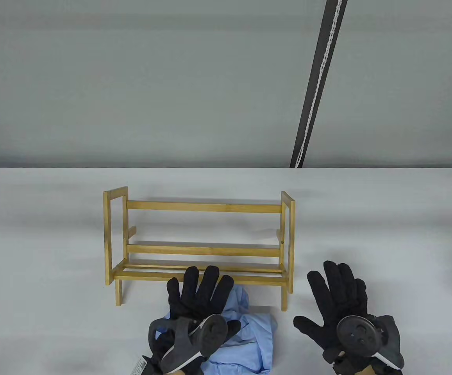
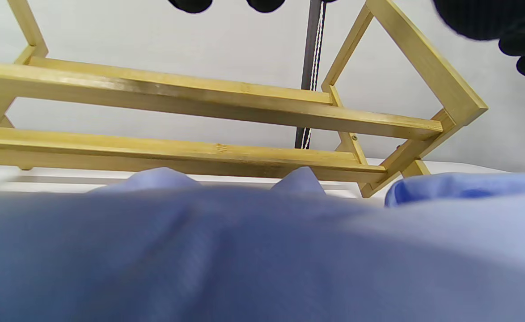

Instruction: Hang long-sleeve shirt on book rack

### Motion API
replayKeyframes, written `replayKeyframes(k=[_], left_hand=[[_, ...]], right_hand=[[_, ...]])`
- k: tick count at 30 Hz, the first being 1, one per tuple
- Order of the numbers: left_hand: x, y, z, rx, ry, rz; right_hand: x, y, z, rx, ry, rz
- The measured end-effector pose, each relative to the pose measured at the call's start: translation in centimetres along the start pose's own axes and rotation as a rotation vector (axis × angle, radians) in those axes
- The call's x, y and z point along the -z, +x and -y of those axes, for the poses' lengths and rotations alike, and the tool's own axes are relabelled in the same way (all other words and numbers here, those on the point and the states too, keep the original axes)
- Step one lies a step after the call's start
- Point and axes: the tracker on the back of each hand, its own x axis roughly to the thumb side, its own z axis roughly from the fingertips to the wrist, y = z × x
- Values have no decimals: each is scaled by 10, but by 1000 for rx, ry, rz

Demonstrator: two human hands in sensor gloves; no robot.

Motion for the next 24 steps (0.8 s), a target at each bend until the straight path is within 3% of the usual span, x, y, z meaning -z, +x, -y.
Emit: replayKeyframes(k=[24], left_hand=[[-3,8,6,35,-39,47]], right_hand=[[0,-4,3,33,-18,-8]])
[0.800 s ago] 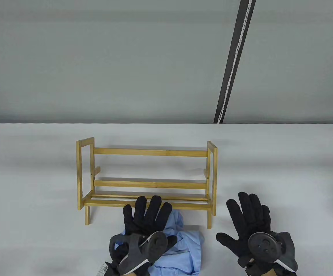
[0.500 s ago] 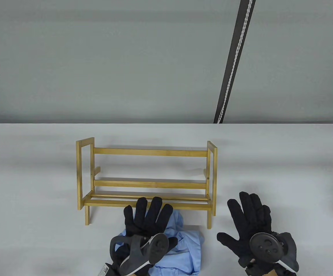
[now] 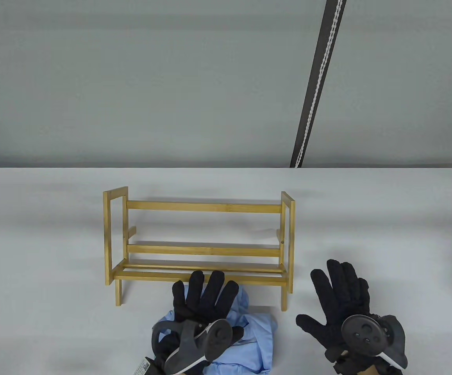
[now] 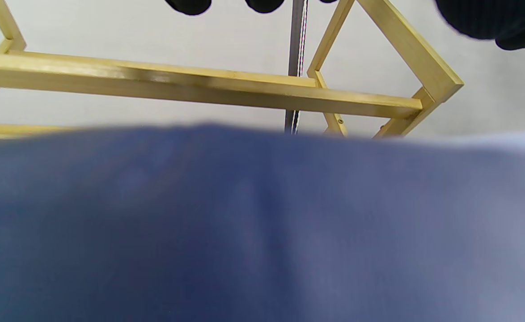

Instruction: Hang long-sleeve shirt on book rack

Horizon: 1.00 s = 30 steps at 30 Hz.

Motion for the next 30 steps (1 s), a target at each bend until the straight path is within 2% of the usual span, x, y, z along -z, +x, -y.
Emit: replayKeyframes(k=[18,30], left_hand=[[-1,12,21,61,-135,65],[5,13,39,82,-245,58]], right_hand=[[-1,0,1,12,-4,6],[-1,-1,1,15,-2,8]])
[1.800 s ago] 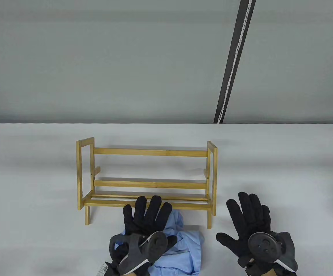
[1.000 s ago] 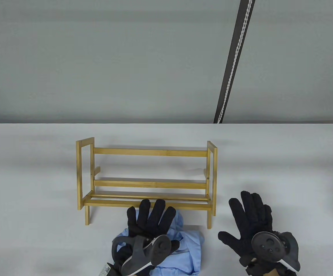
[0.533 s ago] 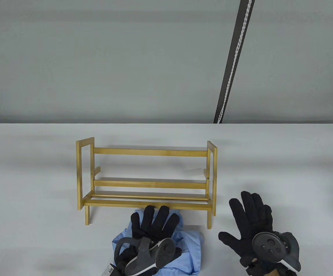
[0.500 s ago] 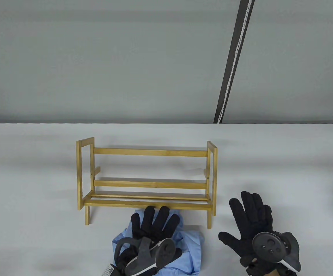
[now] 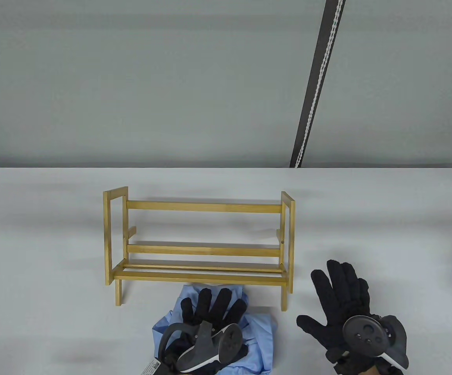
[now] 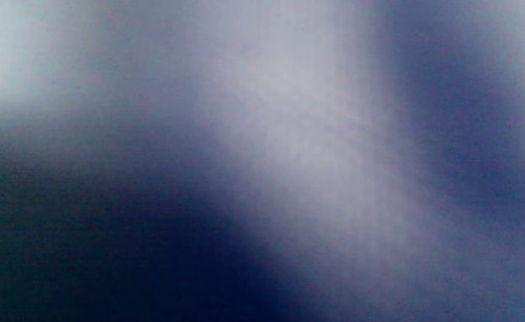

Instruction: Hang long-sleeve shirt on book rack

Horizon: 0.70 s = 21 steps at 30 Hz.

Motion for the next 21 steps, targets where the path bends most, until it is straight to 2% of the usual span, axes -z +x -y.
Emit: replayKeyframes(k=[9,21], left_hand=[[5,1,8,11,-51,-8],[16,2,23,46,-192,-27]], right_hand=[[0,0,0,3,-2,3],[-1,0,0,4,-2,4]])
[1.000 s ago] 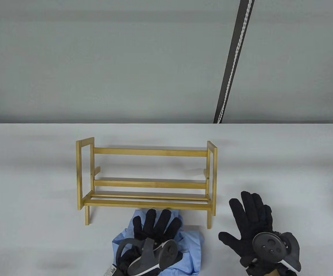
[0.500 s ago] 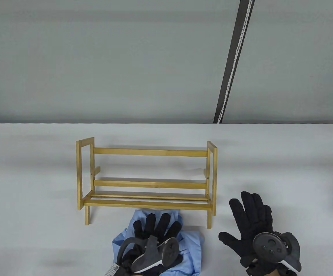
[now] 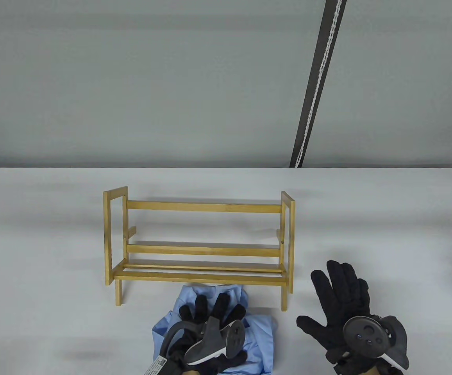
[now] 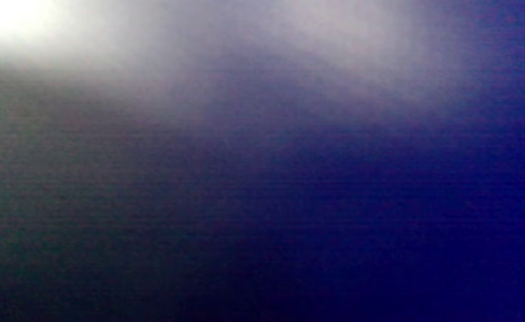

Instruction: Hang long-sleeve shirt on book rack

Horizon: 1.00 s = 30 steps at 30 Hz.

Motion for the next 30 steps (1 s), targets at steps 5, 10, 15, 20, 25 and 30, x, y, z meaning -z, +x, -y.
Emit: replayKeyframes(k=[5,10,15,20,25,30], left_hand=[[5,1,5,24,-70,-3],[5,2,4,43,-69,-4],[5,4,2,72,-64,-6],[3,7,0,117,-70,-5],[3,8,0,121,-61,-5],[2,12,-1,118,-52,22]], right_hand=[[0,0,0,-1,1,0],[0,1,-1,-2,1,0],[-1,1,-1,-3,3,-2],[-1,2,-1,-4,6,-2],[-1,2,-1,-4,6,-2],[-1,2,-2,-4,6,-2]])
